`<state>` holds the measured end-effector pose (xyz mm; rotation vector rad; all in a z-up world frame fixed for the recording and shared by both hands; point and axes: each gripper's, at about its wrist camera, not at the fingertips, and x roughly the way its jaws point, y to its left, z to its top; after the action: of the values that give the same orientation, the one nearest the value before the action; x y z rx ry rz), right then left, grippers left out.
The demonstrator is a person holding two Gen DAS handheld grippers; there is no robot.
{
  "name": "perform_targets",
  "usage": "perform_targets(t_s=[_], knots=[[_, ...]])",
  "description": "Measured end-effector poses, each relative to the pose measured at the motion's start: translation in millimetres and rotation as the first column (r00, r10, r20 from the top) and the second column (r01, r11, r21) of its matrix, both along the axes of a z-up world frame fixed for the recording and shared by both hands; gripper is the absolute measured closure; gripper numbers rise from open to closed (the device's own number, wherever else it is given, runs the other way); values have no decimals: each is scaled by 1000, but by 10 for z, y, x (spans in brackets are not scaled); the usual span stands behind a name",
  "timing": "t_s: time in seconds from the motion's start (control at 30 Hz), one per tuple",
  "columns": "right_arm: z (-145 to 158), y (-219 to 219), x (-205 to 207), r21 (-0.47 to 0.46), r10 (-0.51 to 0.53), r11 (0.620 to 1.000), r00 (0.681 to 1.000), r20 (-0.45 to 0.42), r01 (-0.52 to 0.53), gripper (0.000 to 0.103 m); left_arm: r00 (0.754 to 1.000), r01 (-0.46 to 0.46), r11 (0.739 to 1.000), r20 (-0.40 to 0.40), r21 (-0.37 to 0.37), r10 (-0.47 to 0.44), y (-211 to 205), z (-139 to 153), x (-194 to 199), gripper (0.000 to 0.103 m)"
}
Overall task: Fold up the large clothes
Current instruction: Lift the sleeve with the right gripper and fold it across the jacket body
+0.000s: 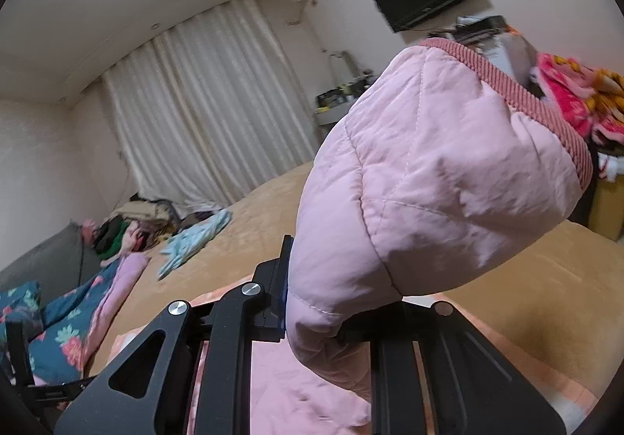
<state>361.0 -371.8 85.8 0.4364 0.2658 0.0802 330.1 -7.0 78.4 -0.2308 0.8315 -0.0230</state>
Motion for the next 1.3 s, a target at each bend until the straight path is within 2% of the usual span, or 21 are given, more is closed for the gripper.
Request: perform_targets(t_s=[0.27, 0.5, 0.87, 1.13, 1.3], knots=[[421, 717, -17, -141, 108, 984, 994, 16, -105, 87, 1000, -11, 999, 27, -32, 11, 229, 197, -128, 9], [569, 1307, -34, -241, 197, 952, 980, 1, -191, 87, 999, -31, 996, 37, -86, 34, 539, 287, -255, 9], [460, 2066, -58, -304, 286, 909, 957, -44, -285, 87, 995, -87, 988, 33, -128, 92, 1057, 231, -412, 9], [304, 2518, -34, -355, 340, 868, 937, -81, -346, 87, 993, -107, 976, 22, -190, 114, 1320, 169, -505, 9], [164, 2758, -71, -394, 374, 835, 921, -107, -385, 87, 991, -117, 960, 38, -255, 130, 1468, 162, -569, 9]])
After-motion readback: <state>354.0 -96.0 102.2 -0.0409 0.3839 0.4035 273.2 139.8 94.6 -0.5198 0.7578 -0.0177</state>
